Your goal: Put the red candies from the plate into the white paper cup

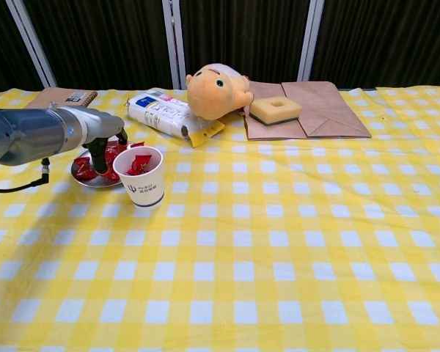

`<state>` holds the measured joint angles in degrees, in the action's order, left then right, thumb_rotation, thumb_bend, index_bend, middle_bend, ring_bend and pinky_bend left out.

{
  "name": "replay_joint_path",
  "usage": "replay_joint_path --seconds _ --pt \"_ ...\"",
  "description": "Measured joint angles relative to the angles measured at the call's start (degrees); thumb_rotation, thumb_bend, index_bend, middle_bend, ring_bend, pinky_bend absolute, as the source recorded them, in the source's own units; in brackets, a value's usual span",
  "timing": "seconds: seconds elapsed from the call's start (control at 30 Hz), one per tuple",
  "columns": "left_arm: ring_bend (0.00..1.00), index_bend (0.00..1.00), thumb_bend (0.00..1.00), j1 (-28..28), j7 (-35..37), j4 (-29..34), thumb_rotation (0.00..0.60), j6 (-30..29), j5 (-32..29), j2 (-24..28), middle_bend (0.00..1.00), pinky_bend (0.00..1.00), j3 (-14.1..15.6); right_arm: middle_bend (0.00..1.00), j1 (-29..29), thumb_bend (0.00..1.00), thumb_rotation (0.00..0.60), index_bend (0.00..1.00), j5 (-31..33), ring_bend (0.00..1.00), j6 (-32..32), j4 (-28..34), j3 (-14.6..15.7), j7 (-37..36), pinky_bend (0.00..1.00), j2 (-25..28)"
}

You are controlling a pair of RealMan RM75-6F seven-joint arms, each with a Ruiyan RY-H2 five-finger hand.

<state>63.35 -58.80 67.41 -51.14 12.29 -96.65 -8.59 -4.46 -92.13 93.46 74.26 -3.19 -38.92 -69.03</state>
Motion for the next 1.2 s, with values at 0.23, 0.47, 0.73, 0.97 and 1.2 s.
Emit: replay_joint_path --seconds 0.23,0.47,0.73,0.97,1.2 --pt "1.0 0.44 0.29 -0.5 0.2 0.1 0.6 0.0 0.3 0.3 0.98 0.99 0.4 0.0 0.0 0.42 0.6 0.0 -0.1 0.0 0.0 0.0 0.0 0.1 0.0 0.0" --pt "1.0 0.49 0.32 -0.8 0.7 0.3 0.6 -0.1 1.0 0.7 0.98 0.99 0.4 0.0 0.0 0.42 0.6 0.0 -0.1 0.0 0.0 0.0 0.0 0.1 0.0 0.0" --pt "1.0 0.48 0.32 -1.2 2.0 2.3 0.6 -0.9 2.1 2.2 0.98 0.99 -0.2 0.0 0.1 0.42 0.6 0.0 -0.1 0.0 0.2 -0.1 0.0 0.0 0.0 0.0" --pt "1.0 0.48 0.32 -1.8 4.6 8.7 0.6 -3.1 5.7 6.8 0.98 0.99 -1.7 0.0 0.1 0.42 0.6 0.0 -0.1 0.0 0.3 -0.3 0.0 0.1 0.0 -0.1" --pt "1.0 0.48 0.32 -3.0 8.1 18.5 0.6 -5.8 11.0 12.6 0.98 0.99 -2.9 0.0 0.1 0.42 0.6 0.0 0.1 0.0 0.2 -0.4 -0.1 0.4 0.0 -0.2"
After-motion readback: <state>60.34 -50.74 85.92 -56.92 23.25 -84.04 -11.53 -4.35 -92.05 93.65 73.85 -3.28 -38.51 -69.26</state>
